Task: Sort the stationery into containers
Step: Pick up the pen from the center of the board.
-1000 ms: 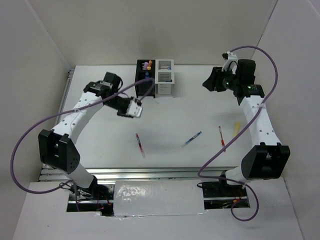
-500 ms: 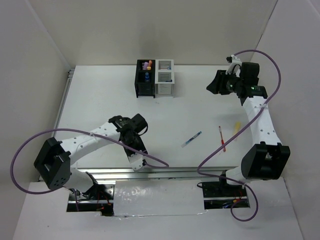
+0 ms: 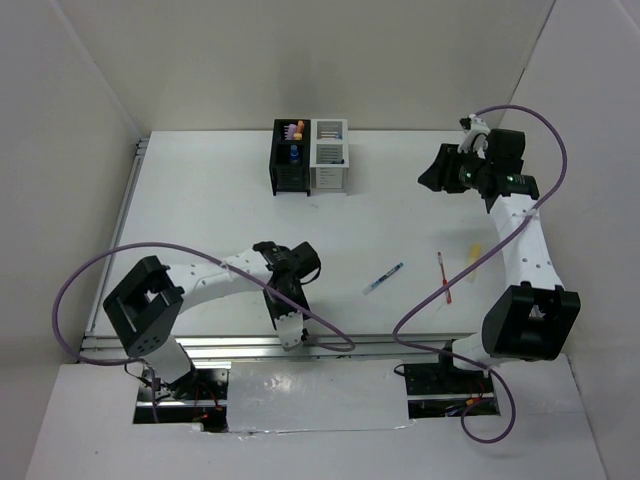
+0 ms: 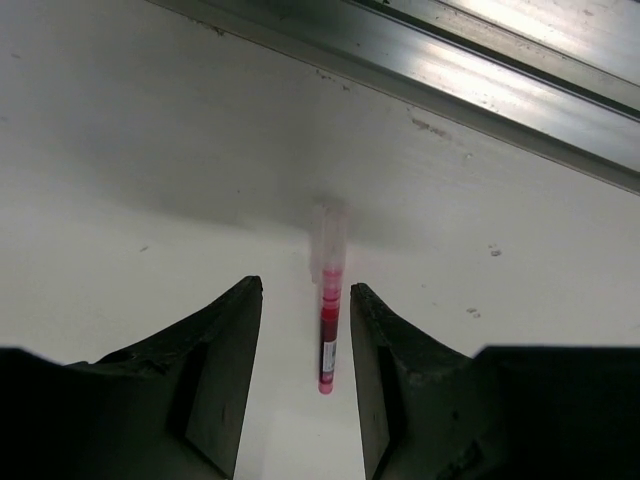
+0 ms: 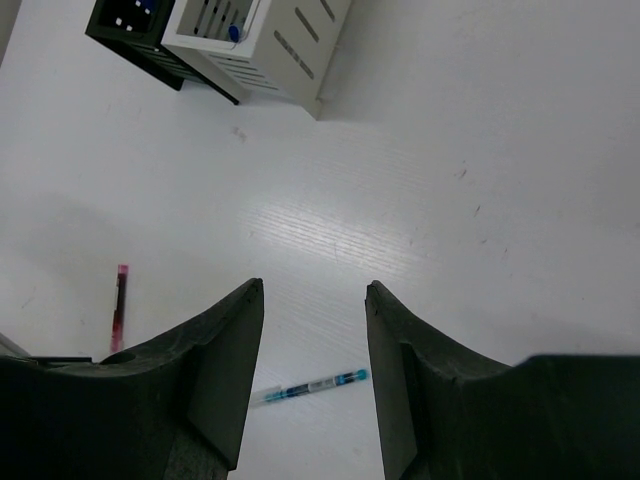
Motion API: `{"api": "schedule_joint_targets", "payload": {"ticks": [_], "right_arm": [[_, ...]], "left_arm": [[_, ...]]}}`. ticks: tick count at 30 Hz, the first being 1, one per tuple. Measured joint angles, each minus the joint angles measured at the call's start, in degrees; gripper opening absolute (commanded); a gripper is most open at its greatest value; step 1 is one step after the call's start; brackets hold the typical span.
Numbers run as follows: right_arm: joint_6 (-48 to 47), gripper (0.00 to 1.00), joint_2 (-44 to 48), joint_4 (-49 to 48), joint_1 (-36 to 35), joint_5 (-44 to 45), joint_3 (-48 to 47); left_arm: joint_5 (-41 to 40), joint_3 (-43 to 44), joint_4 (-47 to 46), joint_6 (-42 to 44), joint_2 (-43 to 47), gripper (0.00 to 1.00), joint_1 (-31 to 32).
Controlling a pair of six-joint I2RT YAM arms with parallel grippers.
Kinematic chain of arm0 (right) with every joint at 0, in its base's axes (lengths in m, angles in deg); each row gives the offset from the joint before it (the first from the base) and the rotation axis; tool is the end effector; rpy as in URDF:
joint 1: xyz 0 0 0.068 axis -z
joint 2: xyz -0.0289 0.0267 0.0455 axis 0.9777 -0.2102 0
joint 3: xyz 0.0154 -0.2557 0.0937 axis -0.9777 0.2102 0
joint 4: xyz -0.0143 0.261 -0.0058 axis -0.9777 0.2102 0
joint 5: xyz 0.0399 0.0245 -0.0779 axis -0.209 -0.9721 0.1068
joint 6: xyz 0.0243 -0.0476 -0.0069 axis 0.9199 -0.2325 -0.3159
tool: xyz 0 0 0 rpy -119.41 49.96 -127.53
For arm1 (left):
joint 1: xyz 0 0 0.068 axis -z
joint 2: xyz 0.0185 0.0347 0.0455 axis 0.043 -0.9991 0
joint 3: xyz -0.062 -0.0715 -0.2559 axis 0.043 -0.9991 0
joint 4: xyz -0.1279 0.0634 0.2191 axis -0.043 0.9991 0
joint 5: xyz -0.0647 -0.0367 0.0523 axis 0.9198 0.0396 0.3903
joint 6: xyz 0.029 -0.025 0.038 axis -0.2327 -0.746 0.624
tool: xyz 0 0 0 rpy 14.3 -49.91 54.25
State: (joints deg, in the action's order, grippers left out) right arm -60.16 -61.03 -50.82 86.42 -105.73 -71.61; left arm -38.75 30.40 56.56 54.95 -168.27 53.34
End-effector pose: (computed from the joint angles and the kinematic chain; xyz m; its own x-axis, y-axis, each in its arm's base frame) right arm 0.3159 -0.0272 0.3564 -0.5640 0.0863 -0.8213 -0.3335 0.8860 0.3221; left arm 0.1774 -0.2265 0.1907 0.9032 0.4149 -0.1095 0.4285 -0.8857 0.1784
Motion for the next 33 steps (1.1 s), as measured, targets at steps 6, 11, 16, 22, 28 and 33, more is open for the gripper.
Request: {"api": "schedule_joint_targets", "payload": {"ticks": [6,11,16,22,28,33], "right_arm": [[0.0,0.53,0.0,0.0,1.5,-0.6,0.1],[0.0,0.53,0.0,0.0,2.7,-1.1,0.2],[0.0,0.53,0.0,0.0,3.3,-1.6,0.6],[0.0,0.53,0.0,0.0,3.9,-2.3,1.0],[0.0,0.53,0.0,0.0,4.1,-2.8,1.3],[0.0,0.52,0.0,0.0,4.2,-3.1,2.0]], "left_arm": [[-0.2,0.8,-0.6,-0.2,-3.1,0.51,0.2],[-0.9,0.3,-1.9,-0.2,-4.1,0.5,0.3],[-1.0,-1.6,-2.7,-0.6,-4.7,0.47,0.5],[-2.0,-2.6,-4.3,-3.5,-4.8,0.41,1.4],[-1.7,-2.9,-6.6,-7.6,-4.7,0.18,1.7],[2.1,-0.7,-6.6,-11.1,-5.4,0.01,1.7]]}}
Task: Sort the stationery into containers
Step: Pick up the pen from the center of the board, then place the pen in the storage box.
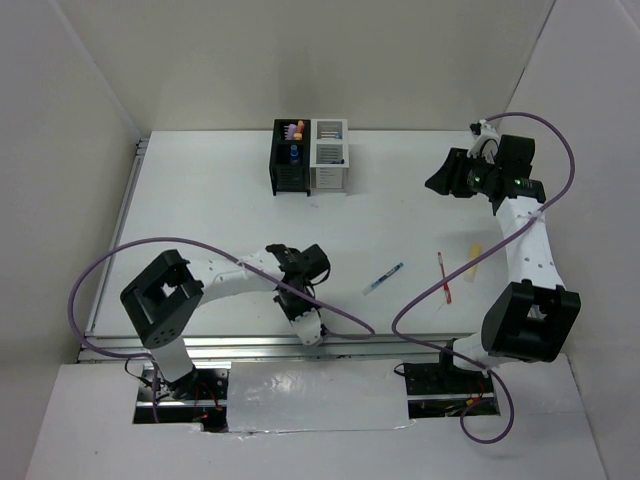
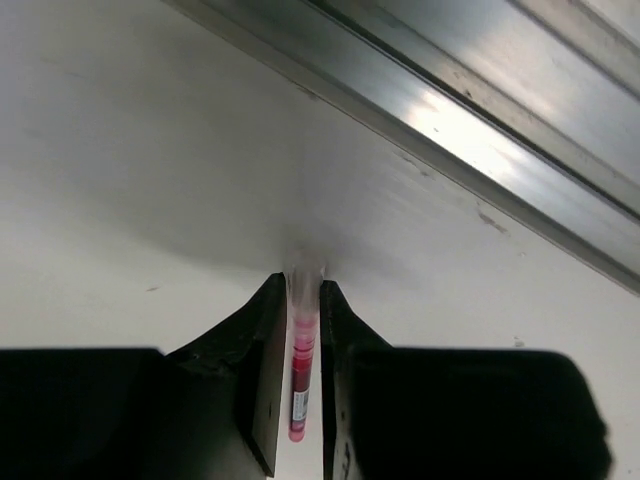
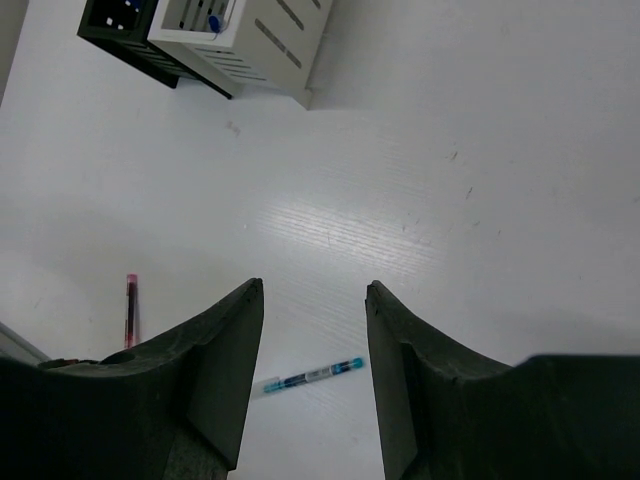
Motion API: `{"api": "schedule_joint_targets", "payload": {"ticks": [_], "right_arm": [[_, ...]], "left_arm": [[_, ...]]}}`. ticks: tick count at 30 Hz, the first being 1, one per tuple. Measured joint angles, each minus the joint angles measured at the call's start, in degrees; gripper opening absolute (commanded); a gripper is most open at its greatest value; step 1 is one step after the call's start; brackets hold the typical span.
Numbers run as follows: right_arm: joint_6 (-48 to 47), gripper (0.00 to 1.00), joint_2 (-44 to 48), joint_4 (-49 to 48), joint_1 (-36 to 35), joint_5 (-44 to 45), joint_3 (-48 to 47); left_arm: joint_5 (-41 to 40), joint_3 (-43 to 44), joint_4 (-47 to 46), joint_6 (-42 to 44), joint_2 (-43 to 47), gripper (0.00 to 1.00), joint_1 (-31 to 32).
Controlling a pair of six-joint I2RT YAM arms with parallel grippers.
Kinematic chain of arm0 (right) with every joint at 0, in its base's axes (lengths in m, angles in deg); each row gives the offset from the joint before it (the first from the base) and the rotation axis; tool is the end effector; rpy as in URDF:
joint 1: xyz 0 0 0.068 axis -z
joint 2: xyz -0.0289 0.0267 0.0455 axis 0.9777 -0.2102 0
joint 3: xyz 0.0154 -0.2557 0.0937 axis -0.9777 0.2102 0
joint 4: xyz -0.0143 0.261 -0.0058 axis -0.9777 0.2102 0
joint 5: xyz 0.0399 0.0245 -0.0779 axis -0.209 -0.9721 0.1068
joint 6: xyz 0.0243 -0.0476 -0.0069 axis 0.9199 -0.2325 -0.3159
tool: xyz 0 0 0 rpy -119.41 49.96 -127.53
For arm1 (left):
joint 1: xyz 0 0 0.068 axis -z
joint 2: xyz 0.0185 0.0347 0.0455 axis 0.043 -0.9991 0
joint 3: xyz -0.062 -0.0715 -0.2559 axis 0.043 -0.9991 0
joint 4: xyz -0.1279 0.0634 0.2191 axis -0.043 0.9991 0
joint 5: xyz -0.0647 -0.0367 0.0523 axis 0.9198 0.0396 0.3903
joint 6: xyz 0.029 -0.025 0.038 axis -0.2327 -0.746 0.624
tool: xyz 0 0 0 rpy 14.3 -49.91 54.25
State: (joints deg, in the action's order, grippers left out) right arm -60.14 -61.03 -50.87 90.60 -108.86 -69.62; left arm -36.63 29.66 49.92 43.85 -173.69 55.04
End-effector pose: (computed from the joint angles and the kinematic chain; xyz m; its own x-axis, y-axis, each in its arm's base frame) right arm 0.3118 -0.0483 0.3456 -0.5832 0.1335 -0.8013 -0.2986 0.8821 0.3643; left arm 0.1792 -0.2450 0.1635 0.8199 0.5444 -0.1774 0.5700 -0.8052 0.1636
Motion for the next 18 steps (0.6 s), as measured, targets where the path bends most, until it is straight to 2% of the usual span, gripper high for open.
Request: {"api": "schedule_joint_targets", "payload": {"ticks": [3,6,9,12,14,18], "right_arm": [[0.0,0.52,0.0,0.0,0.0,-0.5,0.0],[0.0,0.52,0.0,0.0,0.0,-0.9,0.0],[0.5,0.51,0.0,-0.1,0.0,-1.2,0.0],[0.7,0.52,0.0,-0.1,0.0,-1.7,0.0],[0.7,0.51,0.0,-0.1,0.0,-2.1,0.0],[0.7,0.52,-0.1,-0.1,0.1,-2.4,0.0]], "left_arm": [[5.6,5.6,3.0,-3.7,-0.6,0.0,-0.8],[13.2,16.2,6.4,-8.9,-0.7,0.0,-3.1],[21.8,27.3,5.9,-15.7,-0.7,0.0,-7.7],[28.5,33.9,2.5,-25.0,-0.7,0.0,-13.5],[32.4,36.6,-4.2,-34.9,-0.7,0.0,-17.8],[35.7,36.3,-30.9,-63.3,-2.5,0.0,-26.4]]}}
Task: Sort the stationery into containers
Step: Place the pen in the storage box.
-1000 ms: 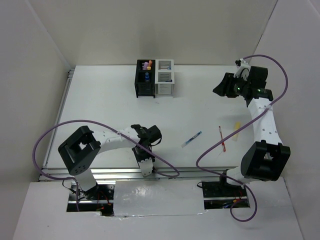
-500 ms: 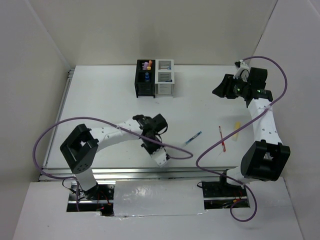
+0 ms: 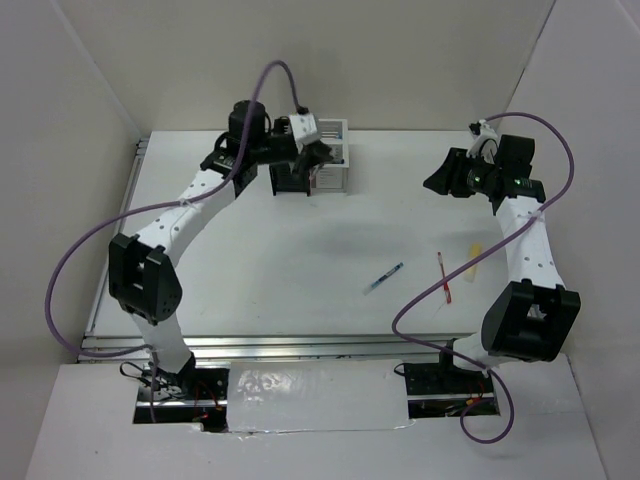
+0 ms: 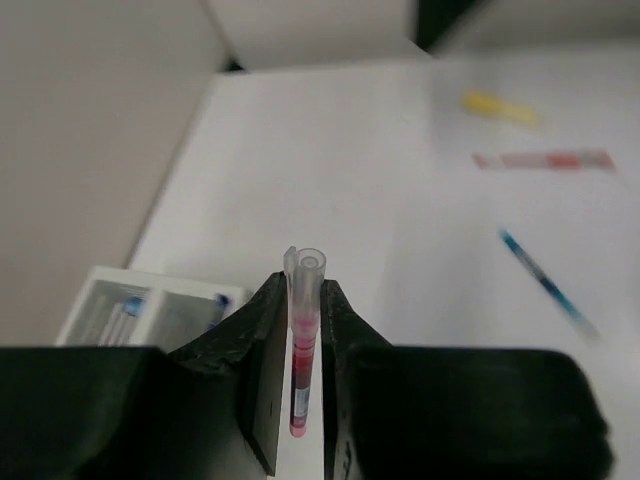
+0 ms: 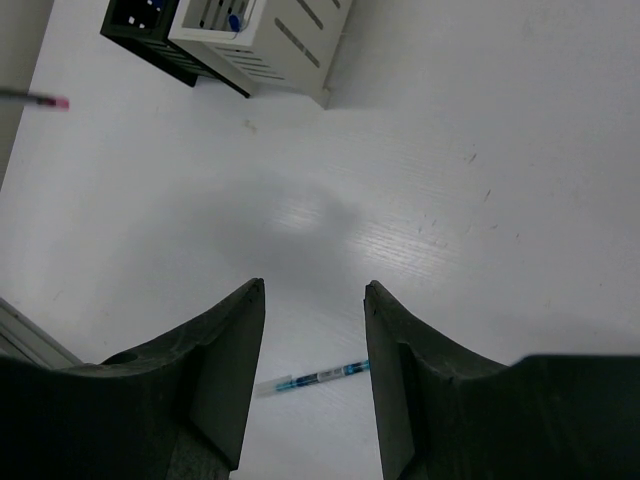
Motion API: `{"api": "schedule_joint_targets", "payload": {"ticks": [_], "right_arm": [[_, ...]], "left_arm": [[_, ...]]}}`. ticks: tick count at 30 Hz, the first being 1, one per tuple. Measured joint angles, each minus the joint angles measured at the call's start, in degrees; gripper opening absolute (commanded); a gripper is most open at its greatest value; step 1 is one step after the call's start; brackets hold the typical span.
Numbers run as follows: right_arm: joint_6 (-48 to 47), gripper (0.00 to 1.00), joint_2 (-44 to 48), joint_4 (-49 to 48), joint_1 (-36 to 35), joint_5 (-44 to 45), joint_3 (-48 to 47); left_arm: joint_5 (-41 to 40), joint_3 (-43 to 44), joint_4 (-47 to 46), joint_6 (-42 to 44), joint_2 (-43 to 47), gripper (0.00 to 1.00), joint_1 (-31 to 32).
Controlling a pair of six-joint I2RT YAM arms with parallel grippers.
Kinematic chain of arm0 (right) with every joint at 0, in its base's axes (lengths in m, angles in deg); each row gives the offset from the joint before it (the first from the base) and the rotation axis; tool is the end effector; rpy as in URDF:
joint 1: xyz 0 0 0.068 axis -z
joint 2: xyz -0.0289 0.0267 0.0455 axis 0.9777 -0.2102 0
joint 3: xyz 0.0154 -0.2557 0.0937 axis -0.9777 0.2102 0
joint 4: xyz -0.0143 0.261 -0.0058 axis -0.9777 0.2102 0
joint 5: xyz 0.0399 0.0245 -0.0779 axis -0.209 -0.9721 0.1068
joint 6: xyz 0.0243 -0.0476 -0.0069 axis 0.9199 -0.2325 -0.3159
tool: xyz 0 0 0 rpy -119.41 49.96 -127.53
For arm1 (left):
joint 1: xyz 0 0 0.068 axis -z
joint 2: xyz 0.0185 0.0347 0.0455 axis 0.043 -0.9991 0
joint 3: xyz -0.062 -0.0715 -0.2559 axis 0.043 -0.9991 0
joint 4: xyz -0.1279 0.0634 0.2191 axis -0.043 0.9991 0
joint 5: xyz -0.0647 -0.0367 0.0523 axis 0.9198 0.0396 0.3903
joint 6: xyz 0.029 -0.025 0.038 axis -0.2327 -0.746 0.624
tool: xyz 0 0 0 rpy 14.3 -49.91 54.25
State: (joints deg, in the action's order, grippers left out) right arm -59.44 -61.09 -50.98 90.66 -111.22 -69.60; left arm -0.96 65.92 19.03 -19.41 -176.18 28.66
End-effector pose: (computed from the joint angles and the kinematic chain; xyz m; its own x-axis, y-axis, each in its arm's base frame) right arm 0.3116 -0.0474 0.3459 -0.5867 0.1445 -0.7968 -0.3216 0.8614 0.3930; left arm 0.3576 -0.2046 0.3870 0.2274 0.2595 -0.9386 0.9343 0.2137 0.2854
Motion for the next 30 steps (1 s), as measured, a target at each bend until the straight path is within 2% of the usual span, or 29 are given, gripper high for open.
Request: {"api": "schedule_joint_targets", "payload": {"ticks": [4,6,8,12,15,21,22,23,27,28,29,30], "right_arm": [[0.0,0.51,-0.6,0.0,0.0,-0.1,-0.2],[0.0,0.51,-1.1,0.0,0.1,-0.2,-0.3],[0.0,0.51,-1.6,0.0,0.1,-0.2,-0.5],[-1.3,0.51,-2.4,0.5,0.2,-0.5,-1.2],[-3.0,0.51,-2.8,1.3,0.2,-1.2,-2.2],[-8.6,0.55,-4.1,5.2,-0.1,-1.5,-6.6],[-9.9,0.67,-4.5,6.2,-0.2,-1.6,-7.7],[-11.2,0.72,-4.9,7.1,-0.3,-1.7,-8.7],[-15.6,0.74,-5.8,9.8,-1.4,-1.6,-11.3],[-16.3,0.74,-5.8,10.3,-1.8,-1.6,-11.3],[-17.2,0.74,-5.8,10.9,-2.3,-1.5,-11.3],[-17.9,0.74,-5.8,11.3,-2.7,-1.3,-11.3]], "left_arm": [[-1.6,2.2,-27.7,-24.9,-7.9,0.0,-5.7],[-3.3,6.2,-37.2,-32.6,-13.9,0.0,-7.1],[-5.3,10.4,-42.6,-37.2,-19.5,0.0,-7.4],[-8.0,20.2,-47.4,-41.4,-28.8,0.0,-6.9],[-9.5,24.2,-49.2,-42.7,-32.1,0.0,-6.7],[-10.9,22.1,-53.4,-42.8,-32.2,0.0,-6.8],[-11.0,20.9,-53.9,-42.8,-32.1,0.0,-6.9],[-11.0,19.6,-54.2,-42.8,-32.1,0.0,-6.9],[-11.0,13.6,-53.4,-42.6,-32.1,0.0,-7.0],[-11.0,12.4,-53.2,-42.5,-32.1,0.02,-7.1],[-11.0,11.6,-52.8,-42.4,-32.1,0.1,-7.1],[-11.0,10.9,-52.4,-42.3,-32.1,0.29,-7.2]]}}
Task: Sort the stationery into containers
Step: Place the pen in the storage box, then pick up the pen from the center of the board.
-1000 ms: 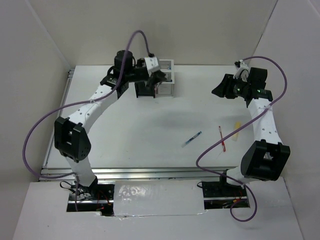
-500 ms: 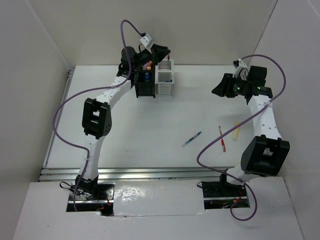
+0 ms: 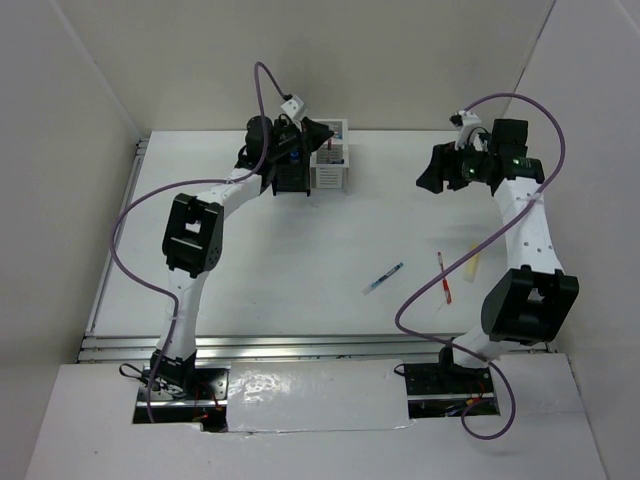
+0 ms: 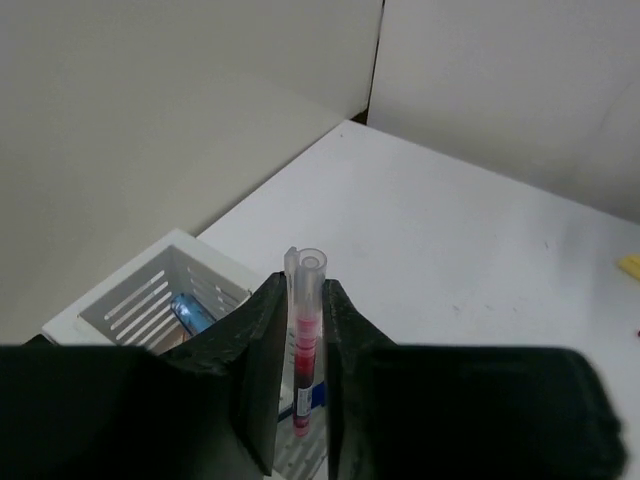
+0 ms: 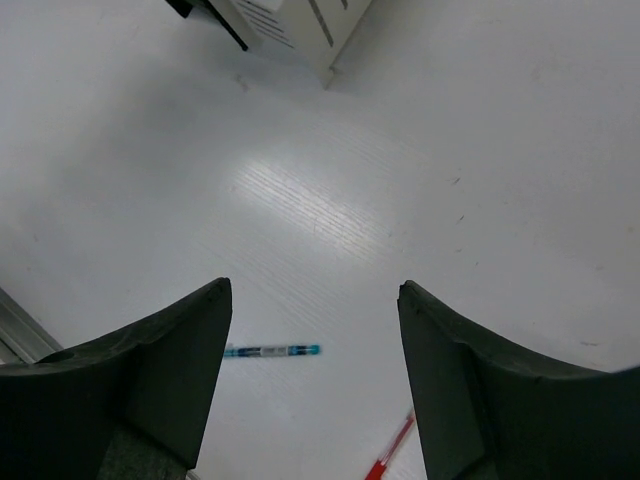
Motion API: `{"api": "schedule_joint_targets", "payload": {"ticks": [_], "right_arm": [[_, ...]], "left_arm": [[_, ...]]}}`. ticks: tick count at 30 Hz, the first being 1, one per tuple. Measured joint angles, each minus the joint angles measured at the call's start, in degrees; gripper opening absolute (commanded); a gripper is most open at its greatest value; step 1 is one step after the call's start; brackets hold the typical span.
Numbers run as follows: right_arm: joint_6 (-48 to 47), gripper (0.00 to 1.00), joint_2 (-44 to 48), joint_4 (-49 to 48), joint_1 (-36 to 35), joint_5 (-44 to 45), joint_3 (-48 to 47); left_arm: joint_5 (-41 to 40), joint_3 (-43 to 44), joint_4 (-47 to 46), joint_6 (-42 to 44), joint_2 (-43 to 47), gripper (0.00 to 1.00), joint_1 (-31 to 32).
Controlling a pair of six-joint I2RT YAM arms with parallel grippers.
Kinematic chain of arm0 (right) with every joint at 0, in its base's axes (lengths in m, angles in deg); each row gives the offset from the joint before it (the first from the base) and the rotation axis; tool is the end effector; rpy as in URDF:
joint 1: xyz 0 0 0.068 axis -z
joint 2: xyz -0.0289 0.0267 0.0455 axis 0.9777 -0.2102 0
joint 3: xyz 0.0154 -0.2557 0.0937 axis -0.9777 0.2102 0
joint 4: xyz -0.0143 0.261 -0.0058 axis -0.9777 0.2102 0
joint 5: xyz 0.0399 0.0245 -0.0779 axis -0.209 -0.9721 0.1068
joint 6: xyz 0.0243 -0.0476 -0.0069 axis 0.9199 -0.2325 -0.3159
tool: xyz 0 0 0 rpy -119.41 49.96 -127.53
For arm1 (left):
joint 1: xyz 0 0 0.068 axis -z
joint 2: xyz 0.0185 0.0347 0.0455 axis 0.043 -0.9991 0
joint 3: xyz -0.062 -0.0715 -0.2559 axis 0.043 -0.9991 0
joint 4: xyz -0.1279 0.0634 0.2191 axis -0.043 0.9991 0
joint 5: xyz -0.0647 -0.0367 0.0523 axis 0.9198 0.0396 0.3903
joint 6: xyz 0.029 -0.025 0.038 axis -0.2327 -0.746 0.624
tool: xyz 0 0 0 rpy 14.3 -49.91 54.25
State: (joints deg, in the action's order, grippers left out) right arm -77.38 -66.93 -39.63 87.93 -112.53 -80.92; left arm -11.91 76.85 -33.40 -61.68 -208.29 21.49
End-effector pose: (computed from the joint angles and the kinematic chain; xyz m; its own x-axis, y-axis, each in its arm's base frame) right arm 0.3290 -0.0346 0.3644 -0.5343 -0.1307 -0.8351 -0.5255 0.8252 0.2071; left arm 0.5085 -0.1972 0.2833 0.0528 -0.2178 -0.9746 0.8299 0.5524 -0.0785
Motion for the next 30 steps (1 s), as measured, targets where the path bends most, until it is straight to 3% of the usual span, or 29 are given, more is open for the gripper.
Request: {"api": "schedule_joint_targets", "payload": {"ticks": [2,3,7,14,18,22,24,26,30], "right_arm": [[-1.3,0.74,0.0,0.6,-0.9,0.5,0.0],[-1.9,0.74,0.0,0.8,-1.3,0.7,0.0],[-4.7,0.73,0.2,1.4,-3.5,2.5,0.0],[-8.5,0.71,1.2,2.3,-7.7,5.9,0.0],[-13.5,0.64,2.1,4.6,-11.8,7.9,0.0],[-23.0,0.53,2.2,9.0,-22.1,13.6,0.1],[-26.5,0.53,1.9,10.7,-28.2,16.7,0.6],[-29.7,0.55,1.2,12.5,-34.5,20.2,1.8],[-33.6,0.59,-2.3,14.9,-42.4,28.0,4.8]], "left_arm": [[0.0,-0.8,0.4,0.7,0.0,0.45,-0.1],[0.0,-1.0,0.5,1.2,0.0,0.59,-0.1],[-0.4,-1.1,0.3,1.6,0.1,0.79,-0.2],[-0.6,0.6,1.5,0.8,2.6,0.79,-0.9],[0.3,2.0,6.0,-3.4,10.0,0.77,-3.7],[2.9,2.6,20.6,-4.4,22.9,0.81,-11.8],[3.3,1.4,29.3,-1.9,30.5,0.85,-16.6],[3.5,-3.9,36.5,1.6,39.5,0.99,-21.3],[5.0,-20.1,47.0,7.0,56.8,0.99,-26.6]]}}
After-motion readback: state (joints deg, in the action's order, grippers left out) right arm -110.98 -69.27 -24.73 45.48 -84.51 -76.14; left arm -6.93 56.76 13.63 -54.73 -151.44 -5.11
